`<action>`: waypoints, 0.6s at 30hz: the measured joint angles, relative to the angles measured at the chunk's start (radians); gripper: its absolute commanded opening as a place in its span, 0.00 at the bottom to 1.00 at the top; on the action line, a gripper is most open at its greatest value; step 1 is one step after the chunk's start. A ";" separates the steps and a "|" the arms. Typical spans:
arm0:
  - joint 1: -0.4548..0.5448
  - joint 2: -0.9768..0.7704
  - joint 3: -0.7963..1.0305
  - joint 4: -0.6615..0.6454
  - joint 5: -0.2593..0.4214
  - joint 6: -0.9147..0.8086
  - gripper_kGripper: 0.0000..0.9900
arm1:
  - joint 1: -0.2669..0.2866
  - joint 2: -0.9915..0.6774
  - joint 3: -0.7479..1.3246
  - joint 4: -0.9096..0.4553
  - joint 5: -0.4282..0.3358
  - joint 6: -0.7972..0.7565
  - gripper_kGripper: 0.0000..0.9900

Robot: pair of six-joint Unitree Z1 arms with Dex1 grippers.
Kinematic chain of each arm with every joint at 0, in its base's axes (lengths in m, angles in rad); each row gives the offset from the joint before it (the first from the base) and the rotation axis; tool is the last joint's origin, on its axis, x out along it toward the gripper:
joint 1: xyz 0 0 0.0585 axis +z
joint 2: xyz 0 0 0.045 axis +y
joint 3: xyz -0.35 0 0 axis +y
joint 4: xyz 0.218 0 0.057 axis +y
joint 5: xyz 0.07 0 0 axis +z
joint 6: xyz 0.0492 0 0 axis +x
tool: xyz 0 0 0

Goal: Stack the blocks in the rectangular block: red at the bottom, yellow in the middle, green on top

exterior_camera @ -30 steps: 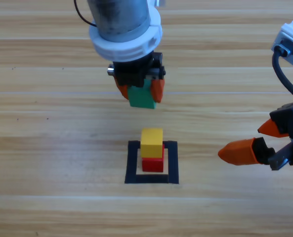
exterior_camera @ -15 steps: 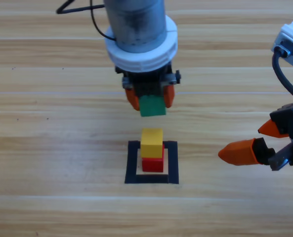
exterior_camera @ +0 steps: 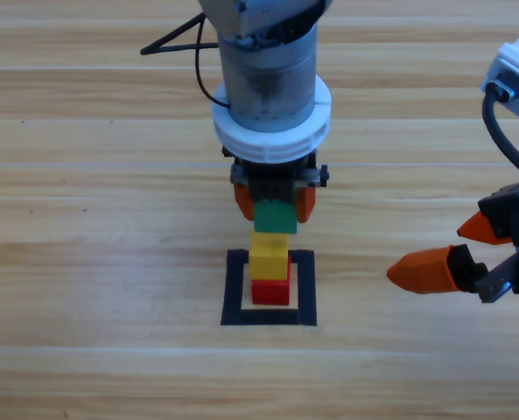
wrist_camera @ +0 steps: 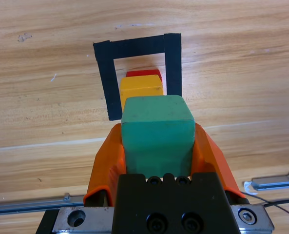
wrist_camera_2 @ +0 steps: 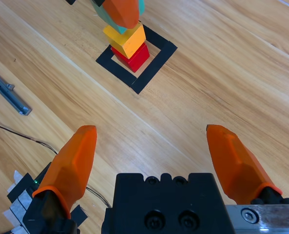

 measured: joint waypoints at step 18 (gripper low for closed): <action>0.000 0.016 0.020 0.000 0.008 0.014 0.00 | 0.000 0.000 0.000 0.000 0.000 0.000 1.00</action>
